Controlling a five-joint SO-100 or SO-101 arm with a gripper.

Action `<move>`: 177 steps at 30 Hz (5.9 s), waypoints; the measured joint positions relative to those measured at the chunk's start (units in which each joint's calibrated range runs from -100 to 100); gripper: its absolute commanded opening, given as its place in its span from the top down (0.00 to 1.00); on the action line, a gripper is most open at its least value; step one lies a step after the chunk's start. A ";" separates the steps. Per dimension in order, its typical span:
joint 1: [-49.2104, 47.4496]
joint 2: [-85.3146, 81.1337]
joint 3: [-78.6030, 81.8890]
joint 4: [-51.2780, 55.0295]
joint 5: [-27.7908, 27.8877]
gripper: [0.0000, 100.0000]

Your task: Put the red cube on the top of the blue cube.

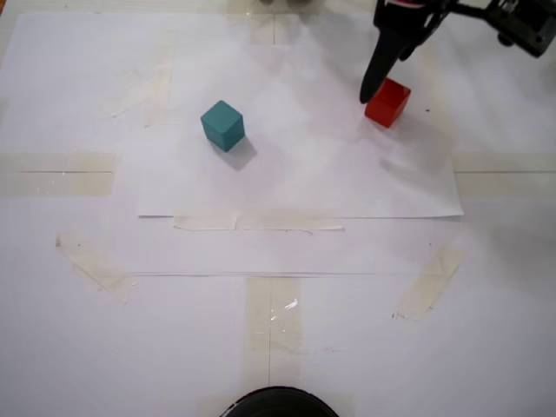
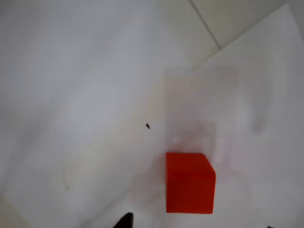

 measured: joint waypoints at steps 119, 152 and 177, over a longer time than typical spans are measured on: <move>24.56 -16.75 12.38 7.16 11.67 0.90; 38.67 4.43 -9.67 4.47 21.98 0.90; 40.94 12.06 -15.18 3.99 23.35 0.90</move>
